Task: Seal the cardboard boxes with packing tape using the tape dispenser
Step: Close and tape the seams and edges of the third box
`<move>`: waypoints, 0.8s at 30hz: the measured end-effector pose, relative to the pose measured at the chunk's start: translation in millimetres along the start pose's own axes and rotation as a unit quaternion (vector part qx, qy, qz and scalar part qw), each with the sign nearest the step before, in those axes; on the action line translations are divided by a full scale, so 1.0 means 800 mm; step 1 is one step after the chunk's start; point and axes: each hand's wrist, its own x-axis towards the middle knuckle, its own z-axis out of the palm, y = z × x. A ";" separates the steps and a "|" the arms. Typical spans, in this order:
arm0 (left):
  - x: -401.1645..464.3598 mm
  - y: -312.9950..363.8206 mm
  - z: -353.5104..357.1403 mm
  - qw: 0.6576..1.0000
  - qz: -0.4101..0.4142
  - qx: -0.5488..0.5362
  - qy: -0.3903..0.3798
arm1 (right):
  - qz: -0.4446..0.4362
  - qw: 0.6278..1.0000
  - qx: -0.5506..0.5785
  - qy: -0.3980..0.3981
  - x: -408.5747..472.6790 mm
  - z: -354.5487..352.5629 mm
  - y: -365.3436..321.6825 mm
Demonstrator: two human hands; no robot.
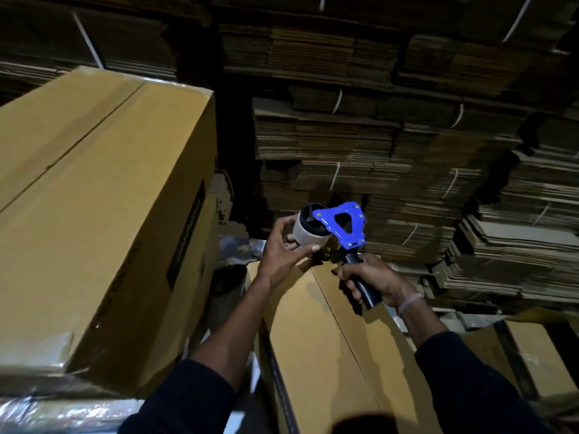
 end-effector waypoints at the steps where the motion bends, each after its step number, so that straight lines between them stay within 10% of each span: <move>1: -0.004 0.001 -0.001 1.000 0.002 0.004 -0.002 | 0.002 1.000 0.002 -0.001 -0.003 -0.001 0.001; 24: -0.059 0.076 0.038 1.000 0.001 -0.005 0.020 | -0.021 0.983 0.085 -0.162 -0.040 -0.047 0.027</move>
